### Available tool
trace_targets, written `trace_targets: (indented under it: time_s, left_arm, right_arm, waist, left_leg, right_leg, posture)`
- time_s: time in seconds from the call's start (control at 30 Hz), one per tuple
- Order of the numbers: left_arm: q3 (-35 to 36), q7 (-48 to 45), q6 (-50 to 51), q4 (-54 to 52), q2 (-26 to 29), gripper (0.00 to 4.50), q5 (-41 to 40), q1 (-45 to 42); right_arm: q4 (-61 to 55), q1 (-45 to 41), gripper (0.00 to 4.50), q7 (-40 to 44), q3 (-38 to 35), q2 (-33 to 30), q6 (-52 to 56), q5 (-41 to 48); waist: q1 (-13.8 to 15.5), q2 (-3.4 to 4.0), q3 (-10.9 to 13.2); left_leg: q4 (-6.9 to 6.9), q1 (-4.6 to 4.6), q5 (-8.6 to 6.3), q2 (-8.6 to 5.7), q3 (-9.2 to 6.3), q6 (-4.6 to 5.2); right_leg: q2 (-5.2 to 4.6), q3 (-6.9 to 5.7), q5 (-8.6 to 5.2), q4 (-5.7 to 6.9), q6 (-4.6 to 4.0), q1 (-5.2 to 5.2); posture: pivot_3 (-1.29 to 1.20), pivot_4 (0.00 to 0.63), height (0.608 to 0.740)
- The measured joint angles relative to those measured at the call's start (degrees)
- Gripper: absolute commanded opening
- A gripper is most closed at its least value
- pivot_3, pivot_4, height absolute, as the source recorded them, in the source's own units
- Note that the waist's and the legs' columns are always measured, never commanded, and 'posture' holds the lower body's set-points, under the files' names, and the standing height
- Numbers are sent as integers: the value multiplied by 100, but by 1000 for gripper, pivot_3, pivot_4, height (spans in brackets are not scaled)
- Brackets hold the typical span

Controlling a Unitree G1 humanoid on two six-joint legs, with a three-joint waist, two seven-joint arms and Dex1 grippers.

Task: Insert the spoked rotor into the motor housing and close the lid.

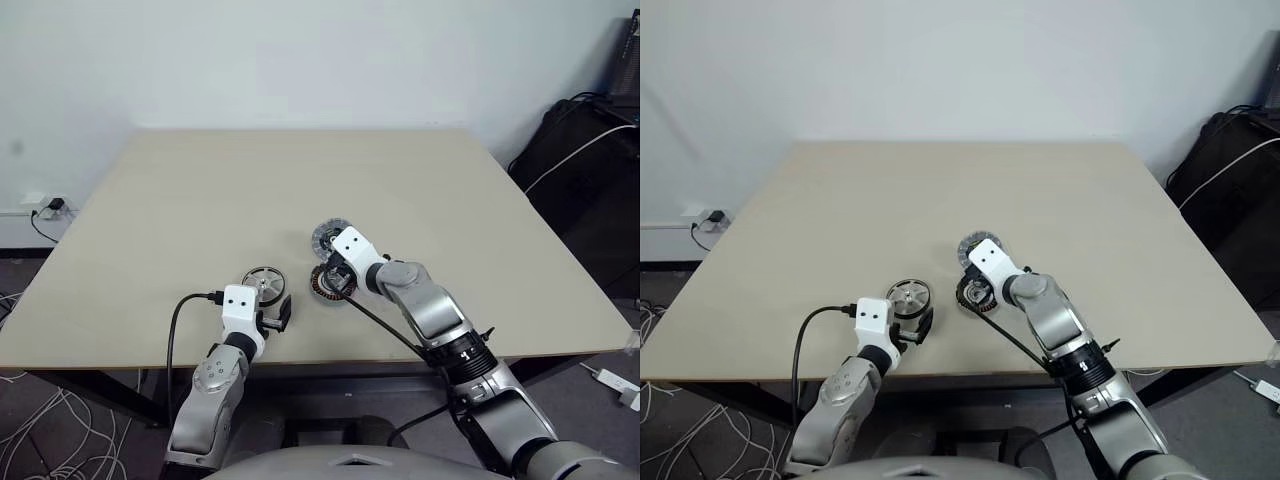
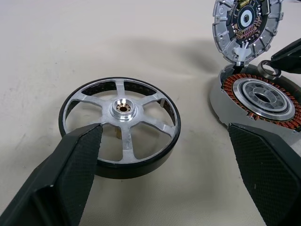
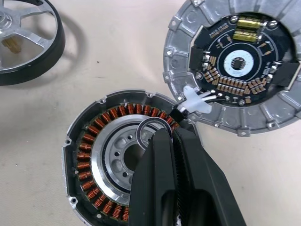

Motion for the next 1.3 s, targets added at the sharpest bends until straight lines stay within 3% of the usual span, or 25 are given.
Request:
trace_targets:
  time_s: [0.33,1.3]
  left_arm:
    - [8,22,-2,0,-1,4500,0,111]
    - [13,69,-2,0,-7,4500,-1,123]
  right_arm:
    - [12,13,14,262,220,-223,36,4]
    - [508,-150,14,251,261,-113,-100,20]
  waist:
    - [-1,0,0]
    - [-4,2,-2]
  left_leg:
    - [0,0,0,1,0,0]
    - [0,2,0,0,0,0]
  right_leg:
    - [0,-1,0,1,0,0]
    - [-1,0,1,4,-1,1]
  posture:
    - [0,0,740]
    - [0,0,740]
